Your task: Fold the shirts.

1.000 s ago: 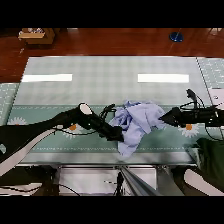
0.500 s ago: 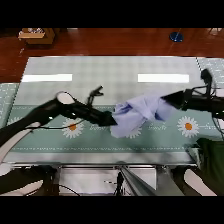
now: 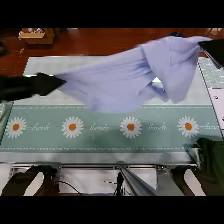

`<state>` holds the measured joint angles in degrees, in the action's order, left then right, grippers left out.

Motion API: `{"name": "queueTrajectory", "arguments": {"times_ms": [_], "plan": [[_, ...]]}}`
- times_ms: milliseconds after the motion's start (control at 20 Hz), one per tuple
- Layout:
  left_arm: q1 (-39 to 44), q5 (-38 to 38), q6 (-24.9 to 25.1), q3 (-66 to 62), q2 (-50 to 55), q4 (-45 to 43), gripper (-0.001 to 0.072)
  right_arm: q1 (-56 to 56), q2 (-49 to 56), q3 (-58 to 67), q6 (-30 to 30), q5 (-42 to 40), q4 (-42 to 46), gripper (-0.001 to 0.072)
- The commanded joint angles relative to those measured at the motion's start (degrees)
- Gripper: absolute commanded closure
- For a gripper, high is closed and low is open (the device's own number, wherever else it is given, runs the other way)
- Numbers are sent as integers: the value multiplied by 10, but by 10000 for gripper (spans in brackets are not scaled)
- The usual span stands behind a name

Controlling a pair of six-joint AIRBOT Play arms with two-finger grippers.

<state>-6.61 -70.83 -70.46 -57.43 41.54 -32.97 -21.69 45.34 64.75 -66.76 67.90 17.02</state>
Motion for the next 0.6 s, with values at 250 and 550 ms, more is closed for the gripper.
{"name": "queueTrajectory", "arguments": {"times_ms": [250,550], "plan": [[-69,-43,-3,-219,-64,-12,678,0,-69,80,-106,101,32,689],[-69,-99,-38,-366,-65,-54,678,0,-81,204,-172,141,51,689]]}}
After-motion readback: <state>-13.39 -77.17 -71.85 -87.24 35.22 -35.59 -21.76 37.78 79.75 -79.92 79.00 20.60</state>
